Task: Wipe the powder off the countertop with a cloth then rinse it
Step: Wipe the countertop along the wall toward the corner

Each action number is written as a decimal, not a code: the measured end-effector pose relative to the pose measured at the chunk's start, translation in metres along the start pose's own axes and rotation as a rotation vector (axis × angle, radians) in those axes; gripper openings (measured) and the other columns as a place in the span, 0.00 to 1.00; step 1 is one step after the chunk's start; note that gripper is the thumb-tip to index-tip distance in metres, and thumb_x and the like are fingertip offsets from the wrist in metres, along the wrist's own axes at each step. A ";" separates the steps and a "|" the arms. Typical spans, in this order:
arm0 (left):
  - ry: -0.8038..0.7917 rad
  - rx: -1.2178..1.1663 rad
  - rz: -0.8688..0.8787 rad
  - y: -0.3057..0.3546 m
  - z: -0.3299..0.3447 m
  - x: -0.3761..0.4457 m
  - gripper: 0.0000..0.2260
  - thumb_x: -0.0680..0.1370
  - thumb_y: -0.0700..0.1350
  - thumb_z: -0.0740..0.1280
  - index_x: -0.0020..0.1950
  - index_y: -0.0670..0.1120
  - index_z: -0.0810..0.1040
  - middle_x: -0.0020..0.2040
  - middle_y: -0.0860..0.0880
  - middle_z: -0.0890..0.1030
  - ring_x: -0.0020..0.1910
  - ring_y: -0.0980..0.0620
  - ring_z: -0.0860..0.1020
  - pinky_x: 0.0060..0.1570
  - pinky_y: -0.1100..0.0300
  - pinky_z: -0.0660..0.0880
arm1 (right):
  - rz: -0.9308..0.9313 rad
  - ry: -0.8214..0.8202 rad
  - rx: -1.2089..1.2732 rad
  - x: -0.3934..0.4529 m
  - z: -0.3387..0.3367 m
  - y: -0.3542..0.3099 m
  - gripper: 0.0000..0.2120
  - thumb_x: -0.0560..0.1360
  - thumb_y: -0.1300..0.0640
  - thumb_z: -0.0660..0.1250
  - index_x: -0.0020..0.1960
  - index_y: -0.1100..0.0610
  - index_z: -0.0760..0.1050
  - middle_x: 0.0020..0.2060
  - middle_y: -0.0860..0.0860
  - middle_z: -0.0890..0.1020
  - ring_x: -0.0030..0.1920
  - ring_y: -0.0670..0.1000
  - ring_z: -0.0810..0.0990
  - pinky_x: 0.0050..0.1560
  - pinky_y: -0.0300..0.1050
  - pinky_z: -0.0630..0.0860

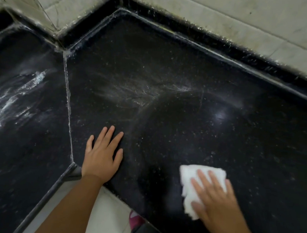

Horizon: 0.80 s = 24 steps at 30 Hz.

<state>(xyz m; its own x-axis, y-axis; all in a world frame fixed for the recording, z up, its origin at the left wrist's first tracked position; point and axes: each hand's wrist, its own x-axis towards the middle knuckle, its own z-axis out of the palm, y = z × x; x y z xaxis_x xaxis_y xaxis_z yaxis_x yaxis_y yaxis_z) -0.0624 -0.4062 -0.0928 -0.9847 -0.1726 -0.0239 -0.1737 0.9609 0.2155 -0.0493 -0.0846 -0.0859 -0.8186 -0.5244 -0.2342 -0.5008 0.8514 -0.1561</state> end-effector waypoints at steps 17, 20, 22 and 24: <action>-0.058 -0.081 -0.028 0.003 -0.005 -0.002 0.34 0.71 0.60 0.39 0.72 0.49 0.64 0.74 0.47 0.59 0.71 0.57 0.48 0.71 0.49 0.44 | -0.016 0.014 0.023 0.015 0.018 -0.102 0.22 0.79 0.44 0.43 0.68 0.46 0.66 0.70 0.46 0.65 0.72 0.53 0.58 0.70 0.55 0.47; -0.097 -0.059 -0.024 0.005 -0.008 -0.002 0.31 0.73 0.59 0.40 0.73 0.50 0.61 0.75 0.48 0.56 0.74 0.53 0.49 0.71 0.50 0.43 | 0.109 0.032 0.041 -0.042 0.024 -0.060 0.24 0.79 0.41 0.39 0.74 0.42 0.49 0.76 0.43 0.48 0.75 0.46 0.45 0.72 0.51 0.44; -0.109 -0.053 -0.031 0.006 -0.010 -0.002 0.26 0.76 0.56 0.44 0.74 0.51 0.59 0.76 0.48 0.54 0.75 0.51 0.48 0.71 0.50 0.41 | 0.349 0.007 0.075 -0.055 0.009 -0.026 0.25 0.79 0.41 0.36 0.75 0.44 0.47 0.76 0.43 0.48 0.75 0.46 0.46 0.69 0.55 0.52; -0.112 -0.049 -0.031 0.008 -0.012 -0.002 0.22 0.80 0.53 0.48 0.74 0.51 0.58 0.76 0.48 0.53 0.75 0.51 0.47 0.71 0.50 0.41 | 0.566 0.027 0.054 -0.044 -0.009 -0.005 0.26 0.80 0.42 0.38 0.74 0.48 0.58 0.74 0.50 0.58 0.74 0.55 0.57 0.62 0.67 0.63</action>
<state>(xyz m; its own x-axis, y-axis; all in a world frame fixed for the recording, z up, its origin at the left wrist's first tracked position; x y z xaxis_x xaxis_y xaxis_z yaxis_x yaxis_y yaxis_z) -0.0613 -0.4009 -0.0795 -0.9749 -0.1737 -0.1395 -0.2054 0.9433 0.2607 -0.0130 -0.0654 -0.0663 -0.9625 0.0149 -0.2708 0.0329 0.9975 -0.0622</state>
